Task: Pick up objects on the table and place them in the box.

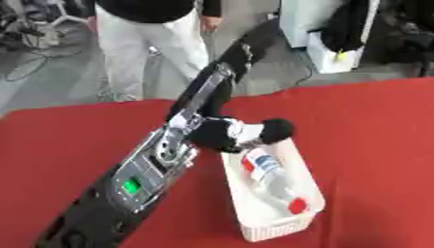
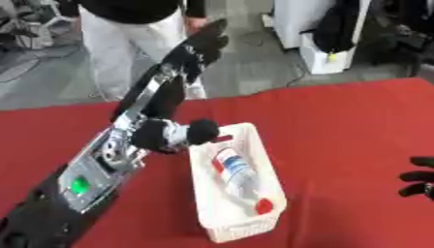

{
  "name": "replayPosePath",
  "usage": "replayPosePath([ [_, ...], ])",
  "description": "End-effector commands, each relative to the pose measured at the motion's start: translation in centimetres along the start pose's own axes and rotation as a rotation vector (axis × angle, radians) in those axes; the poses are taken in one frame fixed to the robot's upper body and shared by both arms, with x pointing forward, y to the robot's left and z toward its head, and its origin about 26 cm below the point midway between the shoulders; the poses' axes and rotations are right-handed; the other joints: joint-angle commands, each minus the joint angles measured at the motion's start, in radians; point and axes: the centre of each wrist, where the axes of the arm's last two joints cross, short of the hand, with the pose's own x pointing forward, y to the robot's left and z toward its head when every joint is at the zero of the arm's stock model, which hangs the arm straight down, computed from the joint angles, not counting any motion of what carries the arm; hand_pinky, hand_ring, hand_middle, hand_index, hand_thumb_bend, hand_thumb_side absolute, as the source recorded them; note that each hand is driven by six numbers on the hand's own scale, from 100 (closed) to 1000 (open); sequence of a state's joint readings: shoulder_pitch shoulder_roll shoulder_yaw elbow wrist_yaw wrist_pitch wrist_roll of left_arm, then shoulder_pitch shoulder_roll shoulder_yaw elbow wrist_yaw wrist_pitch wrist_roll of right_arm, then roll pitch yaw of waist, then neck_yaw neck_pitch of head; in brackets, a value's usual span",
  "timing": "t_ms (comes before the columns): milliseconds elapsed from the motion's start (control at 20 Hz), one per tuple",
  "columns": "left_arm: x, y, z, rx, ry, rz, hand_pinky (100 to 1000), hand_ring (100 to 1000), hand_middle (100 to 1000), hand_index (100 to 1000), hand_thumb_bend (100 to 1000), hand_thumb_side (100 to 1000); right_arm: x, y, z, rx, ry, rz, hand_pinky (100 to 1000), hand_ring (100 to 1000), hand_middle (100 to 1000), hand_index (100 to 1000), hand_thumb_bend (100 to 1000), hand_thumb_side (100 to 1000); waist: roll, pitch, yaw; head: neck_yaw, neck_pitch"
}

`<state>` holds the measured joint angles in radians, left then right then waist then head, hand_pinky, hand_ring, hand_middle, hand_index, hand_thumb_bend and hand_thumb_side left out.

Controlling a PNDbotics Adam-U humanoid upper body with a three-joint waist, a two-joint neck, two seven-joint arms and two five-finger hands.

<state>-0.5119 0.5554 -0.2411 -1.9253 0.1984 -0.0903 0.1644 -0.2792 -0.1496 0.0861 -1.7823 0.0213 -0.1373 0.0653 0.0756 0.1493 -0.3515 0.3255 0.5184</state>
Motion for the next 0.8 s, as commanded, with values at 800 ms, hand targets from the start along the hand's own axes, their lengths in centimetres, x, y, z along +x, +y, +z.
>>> replayPosePath([
  [800,-3.6,-1.6,7.6,0.165,0.087,0.051,1000,984,1000,1000,262,1000,-0.4,-0.5,0.3,-0.067,0.022,0.031,531,640,699,721,100,826,-0.048,-0.046,0.215,-0.038,-0.018],
])
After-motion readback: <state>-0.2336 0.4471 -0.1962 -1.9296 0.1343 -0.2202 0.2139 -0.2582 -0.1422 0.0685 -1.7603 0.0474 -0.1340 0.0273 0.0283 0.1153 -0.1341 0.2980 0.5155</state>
